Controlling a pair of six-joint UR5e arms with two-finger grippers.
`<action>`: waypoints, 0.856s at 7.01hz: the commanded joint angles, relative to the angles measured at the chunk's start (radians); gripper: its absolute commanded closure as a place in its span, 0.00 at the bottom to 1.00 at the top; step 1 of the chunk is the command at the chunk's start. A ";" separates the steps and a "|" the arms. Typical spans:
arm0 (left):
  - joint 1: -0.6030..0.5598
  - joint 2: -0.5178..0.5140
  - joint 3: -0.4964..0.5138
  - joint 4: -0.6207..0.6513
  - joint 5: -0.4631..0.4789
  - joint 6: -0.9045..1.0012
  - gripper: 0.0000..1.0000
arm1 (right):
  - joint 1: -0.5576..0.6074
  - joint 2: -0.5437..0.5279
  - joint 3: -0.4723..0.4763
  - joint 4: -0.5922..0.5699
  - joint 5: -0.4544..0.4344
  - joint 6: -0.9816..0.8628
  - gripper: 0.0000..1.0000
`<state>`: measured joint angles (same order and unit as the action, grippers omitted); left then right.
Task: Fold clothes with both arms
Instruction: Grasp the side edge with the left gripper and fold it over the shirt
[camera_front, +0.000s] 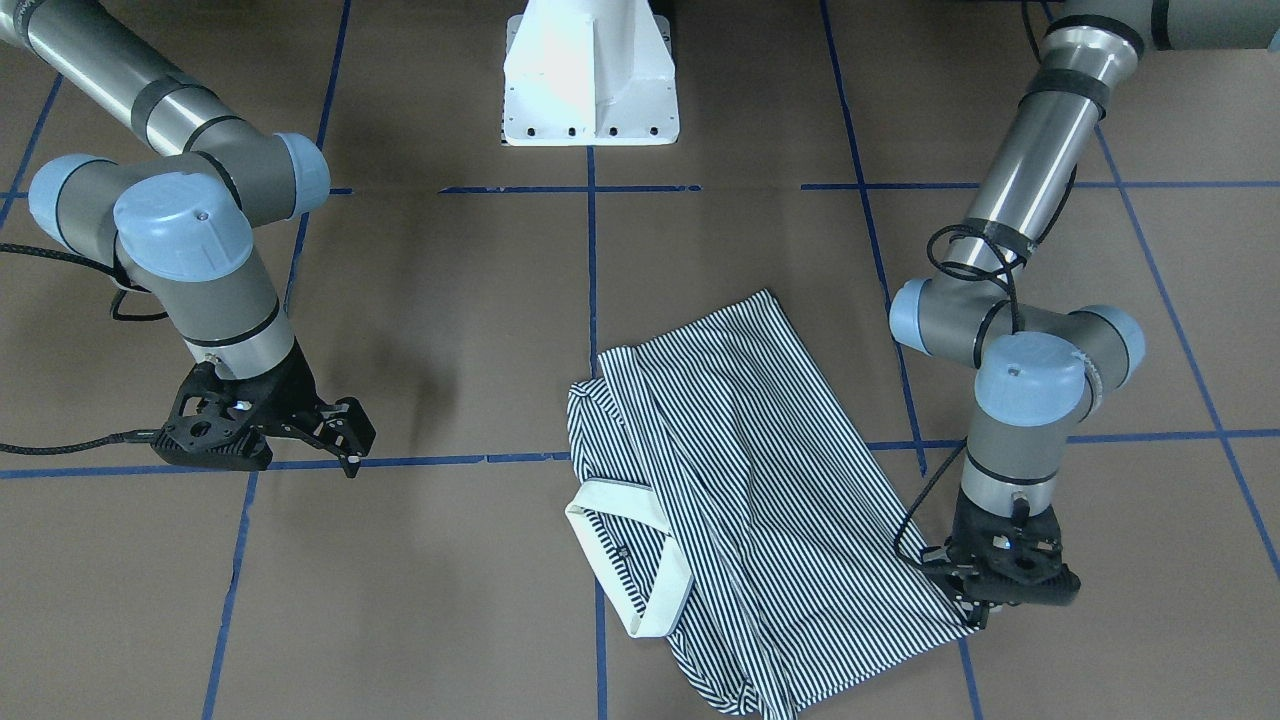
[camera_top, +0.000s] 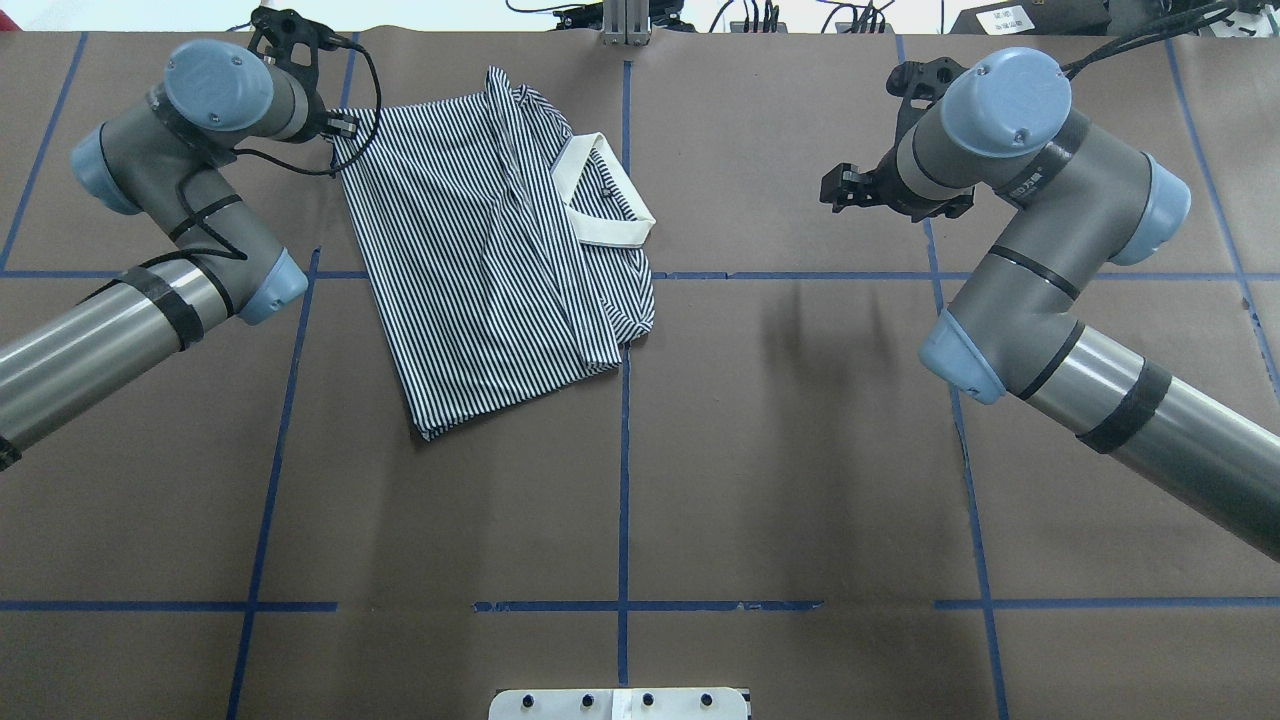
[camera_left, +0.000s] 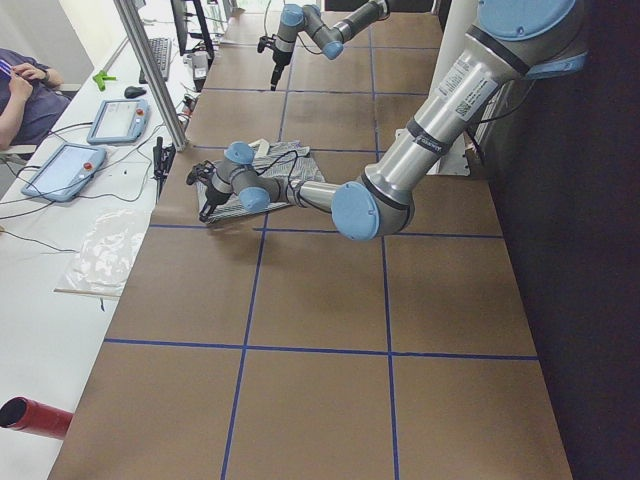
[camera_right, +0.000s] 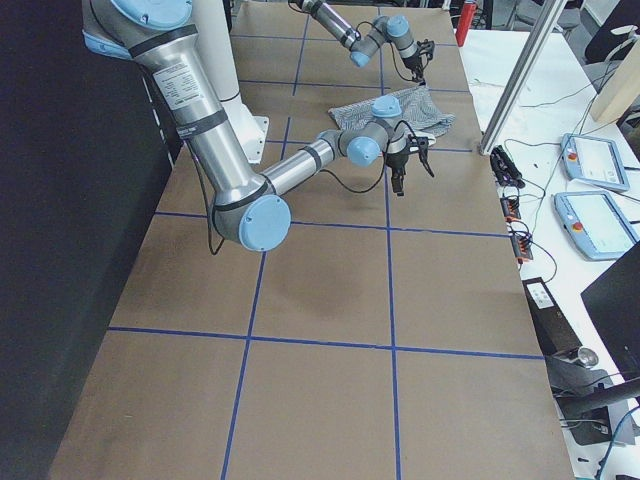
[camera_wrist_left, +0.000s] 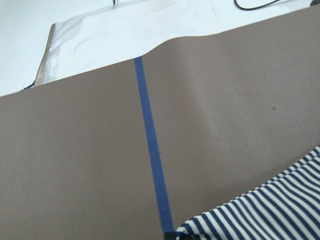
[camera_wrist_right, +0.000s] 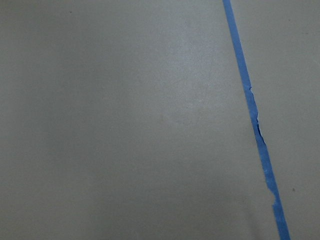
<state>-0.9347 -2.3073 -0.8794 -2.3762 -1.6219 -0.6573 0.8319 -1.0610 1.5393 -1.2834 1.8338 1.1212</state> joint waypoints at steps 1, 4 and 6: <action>-0.023 0.006 0.022 -0.024 0.004 0.117 0.01 | -0.002 0.004 -0.004 -0.001 -0.002 0.002 0.00; -0.082 0.053 -0.063 -0.031 -0.122 0.228 0.00 | -0.034 0.129 -0.080 -0.001 -0.005 0.201 0.01; -0.082 0.060 -0.093 -0.026 -0.125 0.217 0.00 | -0.097 0.300 -0.288 0.129 -0.092 0.438 0.19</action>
<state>-1.0152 -2.2536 -0.9559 -2.4035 -1.7398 -0.4364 0.7742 -0.8511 1.3674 -1.2446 1.7936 1.4138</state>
